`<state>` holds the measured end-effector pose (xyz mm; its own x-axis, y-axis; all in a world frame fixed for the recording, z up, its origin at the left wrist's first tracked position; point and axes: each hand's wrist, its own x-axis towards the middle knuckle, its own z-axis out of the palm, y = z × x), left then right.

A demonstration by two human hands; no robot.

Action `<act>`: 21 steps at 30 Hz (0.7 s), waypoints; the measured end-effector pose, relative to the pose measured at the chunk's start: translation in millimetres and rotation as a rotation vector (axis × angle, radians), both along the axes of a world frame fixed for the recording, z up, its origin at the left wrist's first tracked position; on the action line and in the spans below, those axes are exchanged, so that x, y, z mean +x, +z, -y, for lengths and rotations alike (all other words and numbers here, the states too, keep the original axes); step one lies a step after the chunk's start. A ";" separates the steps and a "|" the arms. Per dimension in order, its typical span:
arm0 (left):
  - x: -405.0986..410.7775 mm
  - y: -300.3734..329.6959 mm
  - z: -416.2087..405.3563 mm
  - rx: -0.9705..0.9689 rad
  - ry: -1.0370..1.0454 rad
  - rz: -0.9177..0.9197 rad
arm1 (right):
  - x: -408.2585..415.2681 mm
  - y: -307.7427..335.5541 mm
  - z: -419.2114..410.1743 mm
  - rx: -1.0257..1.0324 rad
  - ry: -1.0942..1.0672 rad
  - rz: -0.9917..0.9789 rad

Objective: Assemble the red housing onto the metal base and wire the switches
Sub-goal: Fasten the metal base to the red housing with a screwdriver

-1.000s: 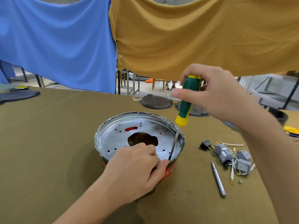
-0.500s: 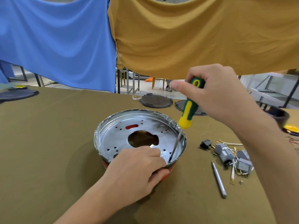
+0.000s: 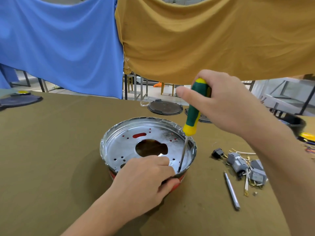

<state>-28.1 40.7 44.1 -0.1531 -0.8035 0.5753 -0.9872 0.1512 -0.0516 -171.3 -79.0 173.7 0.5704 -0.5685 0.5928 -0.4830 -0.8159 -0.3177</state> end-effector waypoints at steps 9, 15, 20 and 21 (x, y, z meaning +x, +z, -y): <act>0.3 -0.3 0.2 -0.003 0.005 0.014 | -11.4 10.7 -0.6 0.067 0.174 0.006; 0.0 0.4 -0.2 0.008 0.015 -0.012 | 3.8 -1.3 -6.9 0.064 0.107 -0.016; 0.5 -1.5 0.3 0.005 0.019 0.001 | -18.4 11.8 3.2 0.360 0.444 -0.027; 0.6 -1.6 0.4 0.004 0.017 0.000 | -17.1 11.0 3.0 0.303 0.403 -0.013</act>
<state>-27.5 40.3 42.5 -0.1391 -0.8081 0.5724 -0.9896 0.1340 -0.0513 -188.4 -82.0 184.7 0.7864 -0.4470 0.4264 -0.1541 -0.8104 -0.5652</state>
